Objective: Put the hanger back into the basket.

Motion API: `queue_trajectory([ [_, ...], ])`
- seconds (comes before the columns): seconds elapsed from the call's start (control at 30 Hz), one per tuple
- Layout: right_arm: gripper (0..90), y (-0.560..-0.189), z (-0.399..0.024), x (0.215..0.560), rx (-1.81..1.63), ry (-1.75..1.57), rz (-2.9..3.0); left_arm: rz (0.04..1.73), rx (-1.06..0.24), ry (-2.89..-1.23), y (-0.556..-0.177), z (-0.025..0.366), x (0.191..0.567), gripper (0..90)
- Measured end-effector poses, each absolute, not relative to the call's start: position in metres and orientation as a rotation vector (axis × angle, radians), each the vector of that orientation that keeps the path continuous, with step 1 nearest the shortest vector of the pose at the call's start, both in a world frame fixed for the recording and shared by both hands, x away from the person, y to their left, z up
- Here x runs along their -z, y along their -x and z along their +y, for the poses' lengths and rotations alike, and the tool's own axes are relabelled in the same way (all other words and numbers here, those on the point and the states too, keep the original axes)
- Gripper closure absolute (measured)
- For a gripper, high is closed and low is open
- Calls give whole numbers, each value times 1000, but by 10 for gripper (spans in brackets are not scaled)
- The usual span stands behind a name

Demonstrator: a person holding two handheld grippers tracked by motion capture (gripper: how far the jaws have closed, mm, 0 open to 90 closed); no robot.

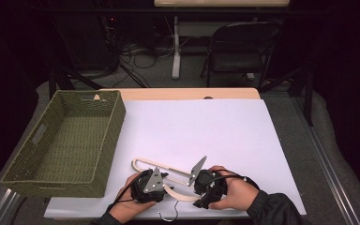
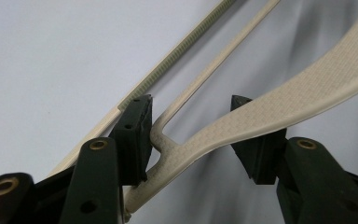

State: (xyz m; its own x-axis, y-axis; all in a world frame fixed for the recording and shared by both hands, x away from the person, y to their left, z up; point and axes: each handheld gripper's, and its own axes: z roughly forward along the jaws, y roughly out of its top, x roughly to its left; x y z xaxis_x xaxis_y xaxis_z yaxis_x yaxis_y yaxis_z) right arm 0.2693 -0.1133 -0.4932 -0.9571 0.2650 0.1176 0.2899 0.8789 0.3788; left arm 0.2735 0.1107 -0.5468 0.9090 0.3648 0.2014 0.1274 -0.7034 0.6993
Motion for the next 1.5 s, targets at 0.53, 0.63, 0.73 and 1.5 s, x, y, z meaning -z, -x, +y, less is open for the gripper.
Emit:
queue_trajectory([
  [0.53,669,-269,-97,506,567,402,-3028,347,-415,-2352,-275,110,546,510],
  [0.63,685,-267,-97,501,566,390,-3047,344,-394,-2352,-278,111,542,521],
  [0.73,695,-268,-100,494,578,385,-3071,346,-354,-2351,-283,112,535,537],
  [1.5,858,-310,-140,450,780,383,-3189,303,-177,-2404,-319,101,485,749],
])
